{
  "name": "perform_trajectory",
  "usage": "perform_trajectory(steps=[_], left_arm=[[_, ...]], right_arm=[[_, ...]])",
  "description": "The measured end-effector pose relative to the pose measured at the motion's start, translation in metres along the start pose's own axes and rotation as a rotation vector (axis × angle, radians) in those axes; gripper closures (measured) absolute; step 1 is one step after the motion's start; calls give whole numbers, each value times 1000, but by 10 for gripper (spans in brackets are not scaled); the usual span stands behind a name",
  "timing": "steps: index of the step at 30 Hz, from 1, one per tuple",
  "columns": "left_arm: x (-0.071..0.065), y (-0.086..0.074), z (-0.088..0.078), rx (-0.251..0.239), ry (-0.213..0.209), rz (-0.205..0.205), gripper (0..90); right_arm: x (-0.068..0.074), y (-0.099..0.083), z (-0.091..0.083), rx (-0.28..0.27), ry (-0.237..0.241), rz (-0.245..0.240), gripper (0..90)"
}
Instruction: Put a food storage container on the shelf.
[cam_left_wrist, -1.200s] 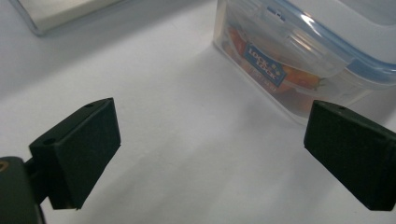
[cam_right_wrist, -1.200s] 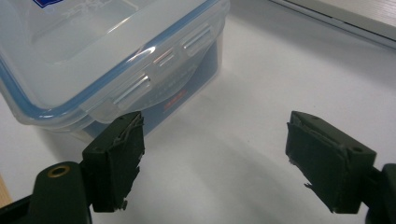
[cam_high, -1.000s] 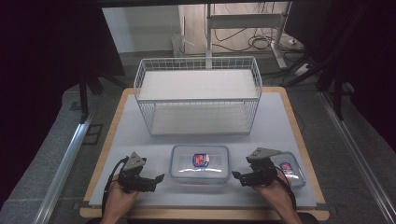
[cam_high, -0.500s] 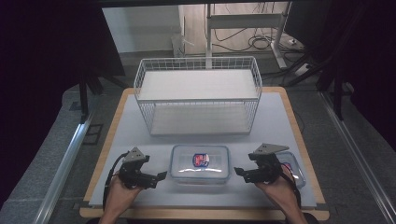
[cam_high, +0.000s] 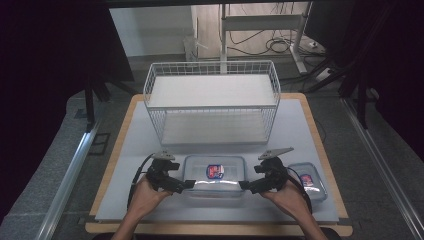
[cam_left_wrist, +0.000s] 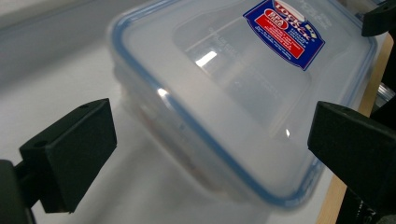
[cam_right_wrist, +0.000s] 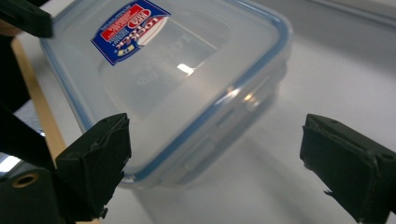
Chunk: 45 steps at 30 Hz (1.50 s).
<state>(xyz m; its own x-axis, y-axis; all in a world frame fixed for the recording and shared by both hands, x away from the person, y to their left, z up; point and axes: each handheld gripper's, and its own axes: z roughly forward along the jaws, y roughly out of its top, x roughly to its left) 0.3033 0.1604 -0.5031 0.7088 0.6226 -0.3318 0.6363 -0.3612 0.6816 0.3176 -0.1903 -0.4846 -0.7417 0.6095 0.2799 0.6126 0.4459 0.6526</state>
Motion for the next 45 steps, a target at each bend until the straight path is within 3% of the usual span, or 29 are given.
perform_trajectory(steps=[6,7,10,14,17,20,22,23,25,28,29,34,41,45], left_arm=[[5,0,10,18,-86,-57,0],[4,0,10,21,-87,-59,0],[3,0,10,31,-85,-57,0],[-3,0,5,32,-55,-36,20],[-7,-4,-2,12,-36,-7,73],[-10,-12,-9,-34,-45,-26,148],[-12,-17,-13,-45,-48,-30,218],[-13,-19,-14,-49,-47,-30,218],[-17,-24,-17,-63,-44,-44,261],[-17,-26,-20,-79,-50,-64,297],[-15,-27,-22,-91,-63,-81,354],[-3,-33,-24,-135,-138,-161,423],[4,-34,-20,-141,-172,-199,415],[4,-33,-17,-129,-175,-207,353]], right_arm=[[-3,6,15,39,106,54,75],[-6,6,21,59,162,95,70],[-7,6,24,59,173,114,66],[-5,4,18,41,166,120,144],[-2,1,12,25,160,109,201],[2,-3,7,15,152,100,244],[3,-10,1,-15,170,113,332],[3,-10,1,-15,170,113,332],[1,-14,-4,-46,186,141,391],[3,-15,-6,-50,182,136,407],[4,-16,-7,-54,181,138,425],[3,-18,-8,-66,188,155,434],[1,-18,-6,-75,198,181,431],[1,-18,-6,-74,199,174,431]])
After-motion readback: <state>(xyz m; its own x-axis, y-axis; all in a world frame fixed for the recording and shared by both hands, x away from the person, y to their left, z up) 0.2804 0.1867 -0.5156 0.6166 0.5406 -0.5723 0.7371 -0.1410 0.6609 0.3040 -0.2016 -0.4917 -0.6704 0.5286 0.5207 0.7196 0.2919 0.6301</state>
